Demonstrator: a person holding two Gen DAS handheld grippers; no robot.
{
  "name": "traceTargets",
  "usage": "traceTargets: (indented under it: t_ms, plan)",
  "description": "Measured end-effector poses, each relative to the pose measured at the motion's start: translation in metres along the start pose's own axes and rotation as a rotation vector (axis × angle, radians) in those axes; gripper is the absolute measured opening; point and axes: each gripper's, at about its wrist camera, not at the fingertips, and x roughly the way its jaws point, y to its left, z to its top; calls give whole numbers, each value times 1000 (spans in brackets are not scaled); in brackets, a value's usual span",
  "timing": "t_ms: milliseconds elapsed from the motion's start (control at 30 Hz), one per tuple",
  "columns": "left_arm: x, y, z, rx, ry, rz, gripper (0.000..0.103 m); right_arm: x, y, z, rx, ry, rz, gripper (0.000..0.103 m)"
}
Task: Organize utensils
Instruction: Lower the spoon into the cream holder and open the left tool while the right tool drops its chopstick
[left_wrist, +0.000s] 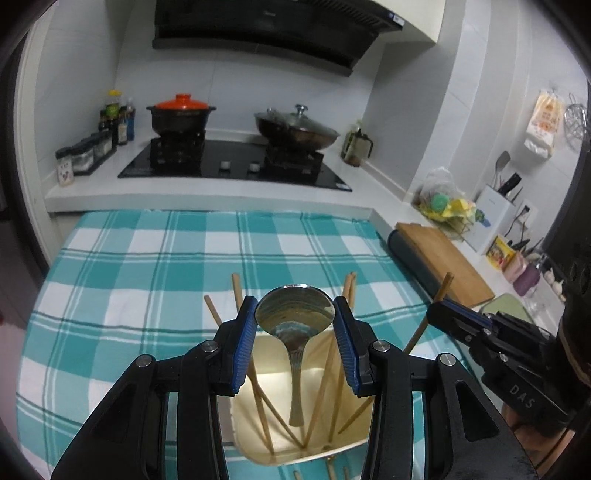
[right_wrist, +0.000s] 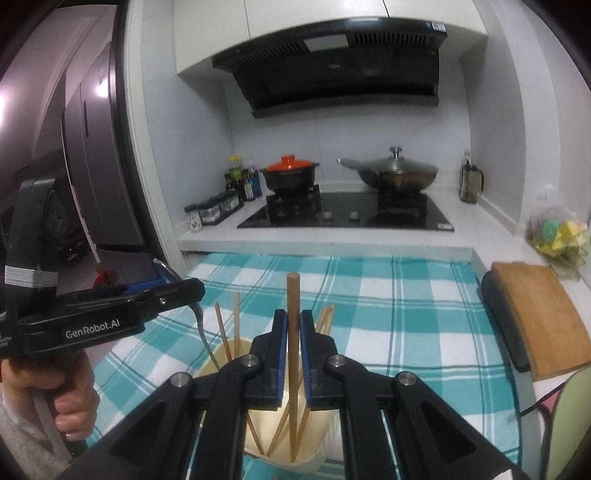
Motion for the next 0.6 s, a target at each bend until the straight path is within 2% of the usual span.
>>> traceTargets:
  t_ms: [100, 233, 300, 333, 400, 500, 567, 600]
  plan:
    - [21, 2, -8, -1, 40, 11, 42, 23, -11, -13, 41, 65, 4, 7]
    - [35, -3, -8, 32, 77, 32, 44, 43, -20, -21, 74, 109, 7, 9]
    - [28, -4, -2, 35, 65, 42, 55, 48, -21, -18, 86, 126, -1, 9]
    - [17, -5, 1, 36, 50, 40, 60, 46, -21, -14, 87, 130, -3, 9]
    - [-11, -8, 8, 51, 3, 37, 75, 36, -20, -3, 85, 116, -17, 9]
    - [-68, -13, 12, 115, -70, 54, 87, 0, -13, 16, 71, 67, -9, 13]
    - [-107, -15, 8, 152, -101, 69, 95, -35, -3, 23, 34, 21, -18, 31]
    - [-125, -14, 3, 166, -109, 73, 98, -52, 2, 25, 17, -2, -19, 36]
